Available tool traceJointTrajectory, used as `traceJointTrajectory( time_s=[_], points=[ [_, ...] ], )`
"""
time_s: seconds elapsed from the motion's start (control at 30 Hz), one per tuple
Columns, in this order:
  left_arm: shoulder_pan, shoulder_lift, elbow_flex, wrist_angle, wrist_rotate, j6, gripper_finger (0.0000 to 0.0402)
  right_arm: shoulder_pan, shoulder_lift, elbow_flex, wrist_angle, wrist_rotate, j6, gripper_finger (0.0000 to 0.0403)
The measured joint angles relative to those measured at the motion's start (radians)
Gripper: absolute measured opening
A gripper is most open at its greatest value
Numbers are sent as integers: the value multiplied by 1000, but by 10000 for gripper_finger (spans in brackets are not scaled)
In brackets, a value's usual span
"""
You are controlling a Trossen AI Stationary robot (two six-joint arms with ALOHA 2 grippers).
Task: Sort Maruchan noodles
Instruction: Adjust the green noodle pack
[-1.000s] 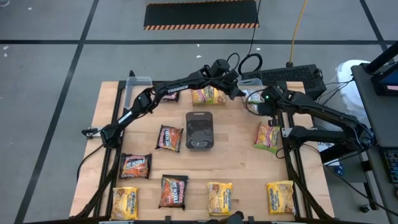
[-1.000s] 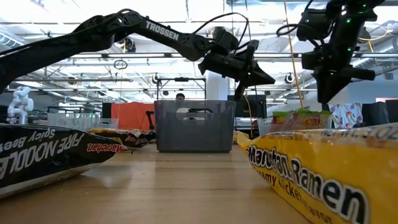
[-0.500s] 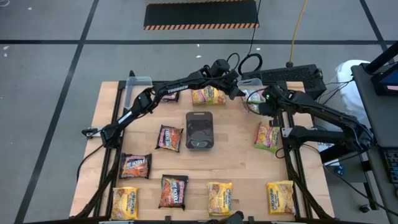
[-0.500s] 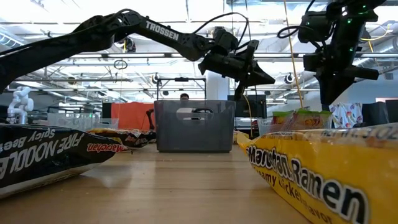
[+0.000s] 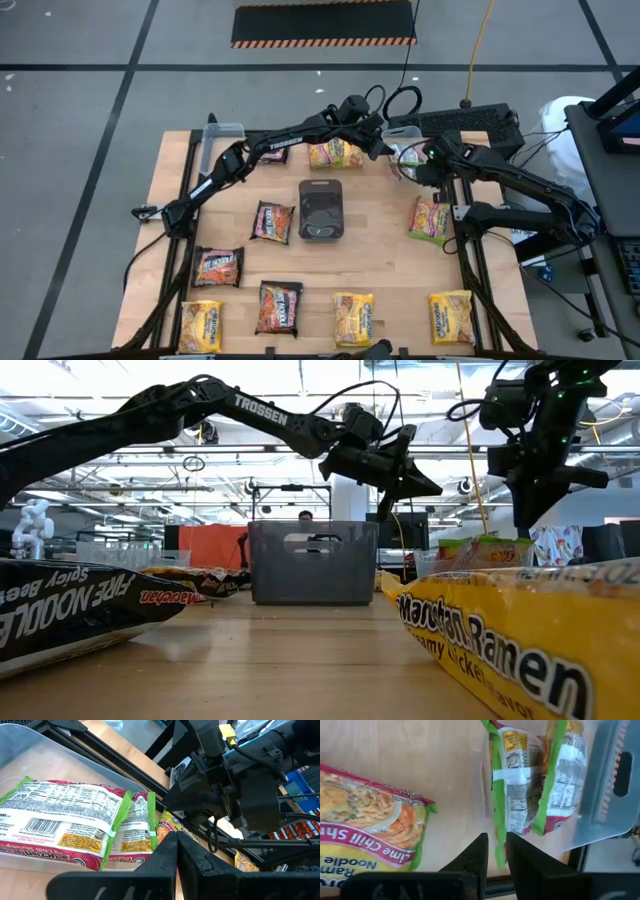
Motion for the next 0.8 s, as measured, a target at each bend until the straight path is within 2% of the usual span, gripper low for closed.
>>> traceJointTrajectory(
  time_s=[0.17,0.5,0.8],
  points=[
    [0,0,0,0,0,0,5,0,10,0,120,23,-4,63],
    [-2,0,0,0,0,0,6,0,149,0,226,24,-48,63],
    [-2,0,0,0,0,0,6,0,170,0,285,26,-49,63]
  ],
)
